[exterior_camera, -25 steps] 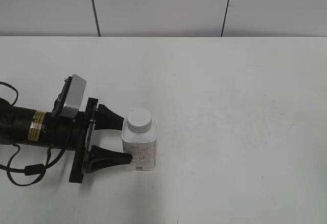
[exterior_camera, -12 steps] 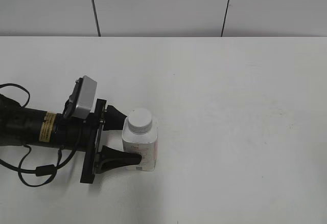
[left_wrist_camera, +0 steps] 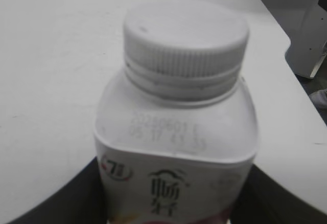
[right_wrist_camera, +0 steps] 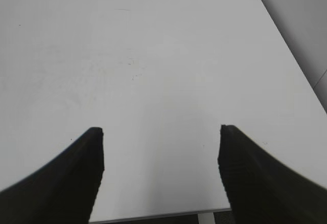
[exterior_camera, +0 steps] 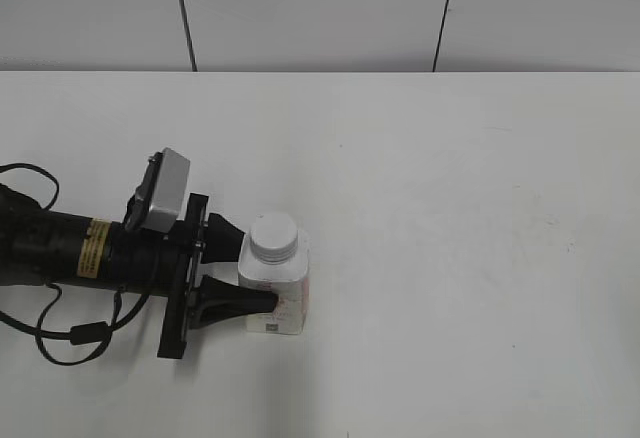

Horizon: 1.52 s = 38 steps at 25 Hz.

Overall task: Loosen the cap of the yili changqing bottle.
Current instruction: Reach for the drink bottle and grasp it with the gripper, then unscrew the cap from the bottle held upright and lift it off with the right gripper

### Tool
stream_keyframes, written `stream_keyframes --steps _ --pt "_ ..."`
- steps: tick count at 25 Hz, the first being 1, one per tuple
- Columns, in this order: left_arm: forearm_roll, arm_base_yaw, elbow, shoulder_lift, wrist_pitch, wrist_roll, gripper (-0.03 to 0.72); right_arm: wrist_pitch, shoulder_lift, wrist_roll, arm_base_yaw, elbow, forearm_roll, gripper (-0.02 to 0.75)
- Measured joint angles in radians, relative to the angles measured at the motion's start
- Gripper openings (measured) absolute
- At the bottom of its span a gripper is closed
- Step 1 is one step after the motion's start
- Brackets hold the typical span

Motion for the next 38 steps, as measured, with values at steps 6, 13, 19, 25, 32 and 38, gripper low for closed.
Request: stream_keyframes --steps 6,13,19,25,32,38 --pt "0.0 -0.001 0.0 0.0 0.001 0.0 0.343 0.0 0.0 0.0 0.0 0.0 0.0 0.552" --pt "0.0 -0.001 0.0 0.0 0.001 0.0 0.337 0.0 0.0 0.0 0.0 0.0 0.0 0.552" --pt "0.001 -0.001 0.0 0.0 0.001 -0.001 0.335 0.0 0.0 0.0 0.0 0.0 -0.003 0.552" --pt "0.001 -0.001 0.0 0.0 0.001 -0.003 0.334 0.0 0.036 0.0 0.0 -0.005 -0.005 0.552" --pt "0.001 -0.001 0.0 0.0 0.001 -0.003 0.334 0.011 0.4 0.0 -0.001 -0.111 -0.006 0.552" --pt "0.001 -0.001 0.0 0.0 0.001 -0.003 0.332 0.074 0.721 0.0 -0.001 -0.278 0.001 0.519"
